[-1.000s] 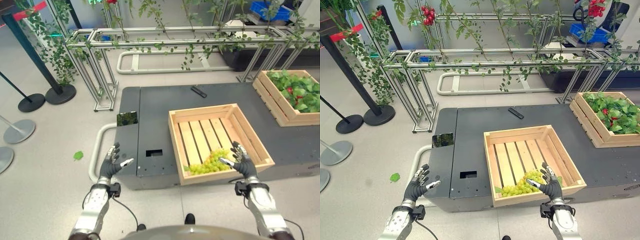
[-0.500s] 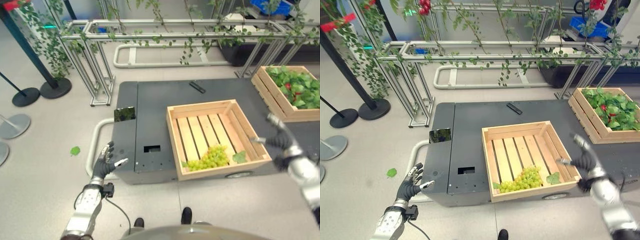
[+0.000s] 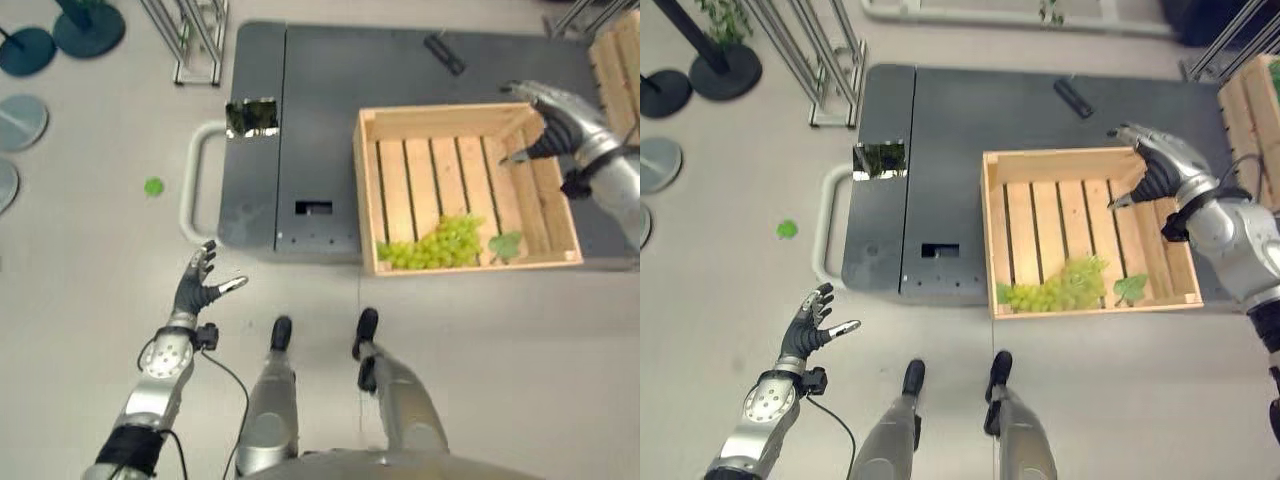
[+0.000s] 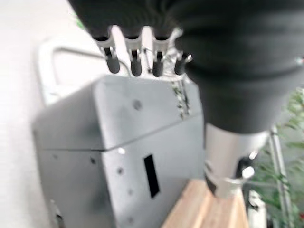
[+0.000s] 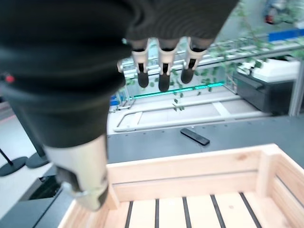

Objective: Pick up the fruits from the basket on one side to the basket on the other side

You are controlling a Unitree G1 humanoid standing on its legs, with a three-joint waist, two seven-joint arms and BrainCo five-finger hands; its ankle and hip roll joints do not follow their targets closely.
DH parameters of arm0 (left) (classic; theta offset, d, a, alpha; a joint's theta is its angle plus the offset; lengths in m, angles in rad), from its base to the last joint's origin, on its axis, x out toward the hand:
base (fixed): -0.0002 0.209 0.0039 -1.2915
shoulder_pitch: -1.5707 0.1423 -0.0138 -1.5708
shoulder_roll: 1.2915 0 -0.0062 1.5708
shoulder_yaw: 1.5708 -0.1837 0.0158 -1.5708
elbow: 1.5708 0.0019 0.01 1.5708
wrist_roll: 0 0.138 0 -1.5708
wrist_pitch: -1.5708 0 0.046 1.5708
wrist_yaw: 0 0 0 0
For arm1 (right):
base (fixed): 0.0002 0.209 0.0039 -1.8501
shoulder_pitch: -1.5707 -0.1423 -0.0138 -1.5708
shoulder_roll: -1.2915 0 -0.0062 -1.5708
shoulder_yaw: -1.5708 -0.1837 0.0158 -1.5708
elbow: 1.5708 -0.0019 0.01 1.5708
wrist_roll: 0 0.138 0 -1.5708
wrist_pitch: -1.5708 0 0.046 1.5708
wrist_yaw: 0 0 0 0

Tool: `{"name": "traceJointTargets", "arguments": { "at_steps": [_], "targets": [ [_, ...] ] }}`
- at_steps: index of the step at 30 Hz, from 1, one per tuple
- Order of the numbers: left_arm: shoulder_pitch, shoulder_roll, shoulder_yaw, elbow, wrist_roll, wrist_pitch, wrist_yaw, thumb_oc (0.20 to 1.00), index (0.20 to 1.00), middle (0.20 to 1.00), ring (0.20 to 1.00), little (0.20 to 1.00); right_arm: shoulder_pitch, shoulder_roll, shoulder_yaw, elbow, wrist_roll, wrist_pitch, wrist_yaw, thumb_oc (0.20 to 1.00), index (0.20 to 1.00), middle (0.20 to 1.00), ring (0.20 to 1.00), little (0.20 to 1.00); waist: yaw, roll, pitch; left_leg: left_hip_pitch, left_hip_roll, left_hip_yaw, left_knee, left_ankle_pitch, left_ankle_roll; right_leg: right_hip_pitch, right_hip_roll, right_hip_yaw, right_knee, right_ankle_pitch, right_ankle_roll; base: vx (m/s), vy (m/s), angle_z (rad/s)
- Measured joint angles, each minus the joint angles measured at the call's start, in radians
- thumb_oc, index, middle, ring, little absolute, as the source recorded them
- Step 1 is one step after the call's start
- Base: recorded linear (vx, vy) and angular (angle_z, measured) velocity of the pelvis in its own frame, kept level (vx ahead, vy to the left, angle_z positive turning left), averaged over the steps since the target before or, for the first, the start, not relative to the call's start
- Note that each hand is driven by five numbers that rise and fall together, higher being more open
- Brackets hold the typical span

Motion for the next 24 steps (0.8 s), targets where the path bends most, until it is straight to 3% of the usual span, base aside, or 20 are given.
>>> {"name": "traceJointTargets", "arguments": {
  "at_steps": [3, 6, 24],
  "targets": [
    [-0.039, -0.003, -0.001, 0.001, 0.002, 0.002, 0.011, 1.000, 1.000, 1.000, 1.000, 1.000, -0.098, 0.007, 0.074, 0.029, -0.026, 0.002, 0.001, 1.000, 1.000, 1.000, 1.000, 1.000, 0.016, -0.002, 0.049, -0.036, -0.002, -0.005, 0.010, 0.010, -0.011, -0.043, -0.004, -0.002, 0.030, -0.001, -0.010, -0.07, -0.061, 0.06],
    [-0.078, -0.003, -0.009, 0.003, 0.003, 0.002, 0.028, 1.000, 1.000, 1.000, 1.000, 1.000, -0.185, 0.011, 0.213, 0.098, -0.053, 0.003, 0.009, 1.000, 1.000, 1.000, 1.000, 1.000, 0.024, -0.003, 0.055, -0.071, 0.002, -0.019, 0.010, 0.015, -0.020, -0.083, -0.004, -0.007, 0.055, -0.011, -0.025, -0.06, -0.041, 0.09],
    [-0.106, -0.001, -0.009, 0.001, 0.007, 0.001, 0.094, 1.000, 1.000, 1.000, 1.000, 1.000, -0.332, 0.032, 0.471, 0.170, -0.170, 0.009, 0.089, 1.000, 1.000, 1.000, 1.000, 1.000, 0.010, -0.004, 0.066, -0.132, 0.006, -0.057, -0.018, 0.035, -0.026, -0.134, -0.008, -0.030, 0.056, -0.019, -0.035, 0.00, -0.025, 0.07]
  ]
}}
